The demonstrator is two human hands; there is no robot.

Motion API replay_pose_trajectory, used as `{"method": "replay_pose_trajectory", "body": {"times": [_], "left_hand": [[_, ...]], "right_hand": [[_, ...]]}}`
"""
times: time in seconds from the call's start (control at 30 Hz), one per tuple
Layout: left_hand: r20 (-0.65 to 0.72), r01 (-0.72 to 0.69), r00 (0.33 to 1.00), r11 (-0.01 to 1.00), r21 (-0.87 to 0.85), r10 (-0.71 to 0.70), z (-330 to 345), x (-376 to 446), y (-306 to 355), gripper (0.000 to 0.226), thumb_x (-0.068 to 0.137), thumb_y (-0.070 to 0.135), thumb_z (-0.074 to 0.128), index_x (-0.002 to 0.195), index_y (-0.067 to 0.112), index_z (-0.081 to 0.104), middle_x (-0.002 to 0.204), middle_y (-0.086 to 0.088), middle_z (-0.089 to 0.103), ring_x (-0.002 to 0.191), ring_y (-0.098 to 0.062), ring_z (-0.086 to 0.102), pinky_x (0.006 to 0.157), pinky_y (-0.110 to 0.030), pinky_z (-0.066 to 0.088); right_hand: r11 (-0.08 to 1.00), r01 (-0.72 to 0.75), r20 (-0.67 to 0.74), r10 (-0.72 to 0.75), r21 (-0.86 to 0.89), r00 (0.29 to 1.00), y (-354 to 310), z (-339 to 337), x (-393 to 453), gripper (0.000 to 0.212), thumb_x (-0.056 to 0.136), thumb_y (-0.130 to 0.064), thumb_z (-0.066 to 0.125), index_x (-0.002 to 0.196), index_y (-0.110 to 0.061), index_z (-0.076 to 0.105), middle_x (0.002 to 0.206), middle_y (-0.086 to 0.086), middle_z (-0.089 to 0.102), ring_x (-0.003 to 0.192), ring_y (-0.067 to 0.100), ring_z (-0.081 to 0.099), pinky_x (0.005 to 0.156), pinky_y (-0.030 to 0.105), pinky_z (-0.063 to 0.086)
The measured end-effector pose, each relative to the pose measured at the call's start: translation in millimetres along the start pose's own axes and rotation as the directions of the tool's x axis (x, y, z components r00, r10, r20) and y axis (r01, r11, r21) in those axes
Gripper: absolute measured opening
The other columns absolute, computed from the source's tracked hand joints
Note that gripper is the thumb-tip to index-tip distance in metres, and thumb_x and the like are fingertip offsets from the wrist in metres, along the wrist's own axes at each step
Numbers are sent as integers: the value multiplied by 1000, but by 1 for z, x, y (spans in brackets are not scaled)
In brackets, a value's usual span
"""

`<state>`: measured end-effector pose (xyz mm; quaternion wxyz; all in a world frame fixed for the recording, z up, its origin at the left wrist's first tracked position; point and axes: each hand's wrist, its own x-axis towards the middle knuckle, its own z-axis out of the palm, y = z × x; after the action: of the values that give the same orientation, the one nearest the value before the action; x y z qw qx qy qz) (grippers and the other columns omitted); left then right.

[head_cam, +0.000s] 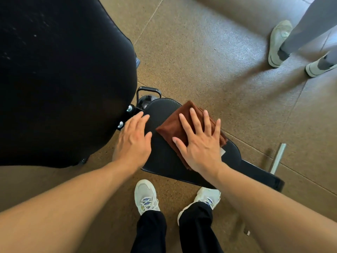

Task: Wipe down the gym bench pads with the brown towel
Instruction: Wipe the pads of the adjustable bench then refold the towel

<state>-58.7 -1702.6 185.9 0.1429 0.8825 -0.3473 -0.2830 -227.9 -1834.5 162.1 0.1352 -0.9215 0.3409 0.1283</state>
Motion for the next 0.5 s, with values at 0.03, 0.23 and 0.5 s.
{"method": "replay_pose_trajectory", "body": {"times": [0.03,0.23,0.5], "left_hand": [[15,95,995,993,-72,-94,-3,6,0,56,103,25,46,156,25,28,163,4,27,150,-17,24,120,-39,24],[72,419,895,772,-478,-441,-7,9,-7,51,104,22,32,156,26,32,159,1,40,146,-18,33,115,-32,23],[123,471,881,823,-319,-457,-5,-19,-27,52,106,29,22,157,30,29,163,-1,32,149,-23,30,119,-40,24]], "right_hand": [[1000,0,-7,0,11,1000,-9,-2,14,74,101,-73,23,165,-39,9,175,-2,2,161,35,-7,124,67,-3],[995,82,-42,-80,51,996,-73,2,64,78,97,-75,27,164,-36,21,174,1,13,160,37,-2,123,67,-2],[899,438,4,-438,-3,899,-82,21,5,60,100,-55,42,157,-38,39,169,-1,30,160,36,12,123,67,7]]}}
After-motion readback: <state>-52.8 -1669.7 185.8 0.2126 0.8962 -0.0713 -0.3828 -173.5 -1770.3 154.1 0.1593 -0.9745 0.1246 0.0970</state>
